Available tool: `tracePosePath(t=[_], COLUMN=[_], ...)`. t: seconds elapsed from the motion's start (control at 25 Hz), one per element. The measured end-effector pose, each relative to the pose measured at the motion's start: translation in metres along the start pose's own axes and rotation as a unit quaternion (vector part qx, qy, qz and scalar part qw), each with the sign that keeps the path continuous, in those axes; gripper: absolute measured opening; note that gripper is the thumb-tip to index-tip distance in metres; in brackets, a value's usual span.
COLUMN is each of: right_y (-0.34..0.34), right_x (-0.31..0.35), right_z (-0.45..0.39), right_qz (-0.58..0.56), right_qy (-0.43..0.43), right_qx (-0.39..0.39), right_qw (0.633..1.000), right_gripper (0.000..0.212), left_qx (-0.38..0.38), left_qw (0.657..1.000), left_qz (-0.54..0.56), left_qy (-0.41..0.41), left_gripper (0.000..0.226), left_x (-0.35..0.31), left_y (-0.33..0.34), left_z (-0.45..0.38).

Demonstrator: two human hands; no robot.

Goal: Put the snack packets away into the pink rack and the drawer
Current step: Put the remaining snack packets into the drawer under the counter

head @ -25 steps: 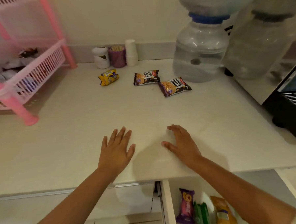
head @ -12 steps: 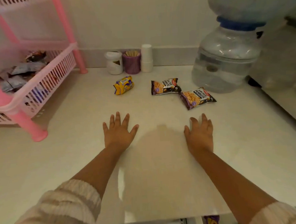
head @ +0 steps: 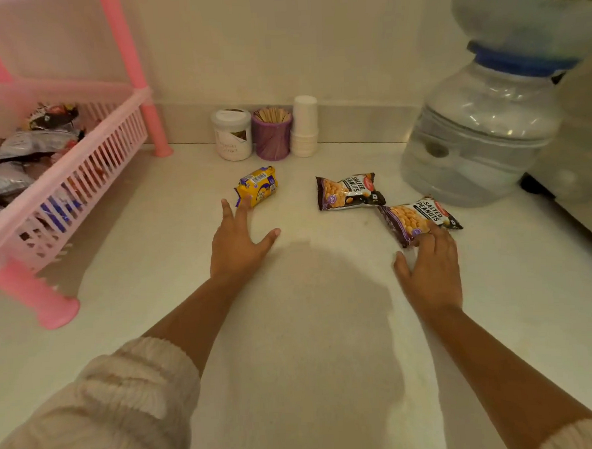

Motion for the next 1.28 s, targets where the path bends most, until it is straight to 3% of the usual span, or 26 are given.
tracePosePath(t=[0.08,0.24,0.44,0.76,1.0,1.28], right_y=[0.0,0.013,0.022,0.025,0.013,0.006], right_x=[-0.004,-0.016,-0.02,-0.022,-0.01,-0.002], right_z=[-0.005,-0.02,-0.038,-0.041,-0.025,0.013], right_qz=[0.011,0.054,0.056,0.036,0.0,-0.054], right_qy=[0.012,0.06,0.063,0.069,0.054,0.014], right_qx=[-0.018,0.025,0.044,0.054,0.049,0.045], right_qw=[1.0,0.996,0.995,0.996,0.997,0.997], right_gripper=[0.052,0.07,0.075,0.061,0.056,0.02], left_qx=[-0.032,-0.063,-0.069,-0.064,-0.055,-0.023], left_qw=[0.997,0.99,0.982,0.995,0.995,0.996], left_qz=[0.069,0.127,0.17,0.071,0.071,0.08], left_qy=[-0.013,-0.027,-0.034,0.017,0.032,0.031], left_gripper=[0.096,0.102,0.101,0.055,0.052,0.055], left_x=[0.004,0.005,0.003,-0.01,-0.022,-0.039], left_y=[-0.004,0.001,0.008,0.009,0.006,0.01], left_z=[-0.017,-0.05,-0.071,-0.071,-0.02,0.043])
Point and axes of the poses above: each hand's wrist, its own z-axis away from the middle knuckle, its own y-axis out of the palm, x = y × z, the point moved 7 cm from there along -z, towards the middle knuckle, and after that the axes turned 3 degrees about x, right-handed, at the moved point
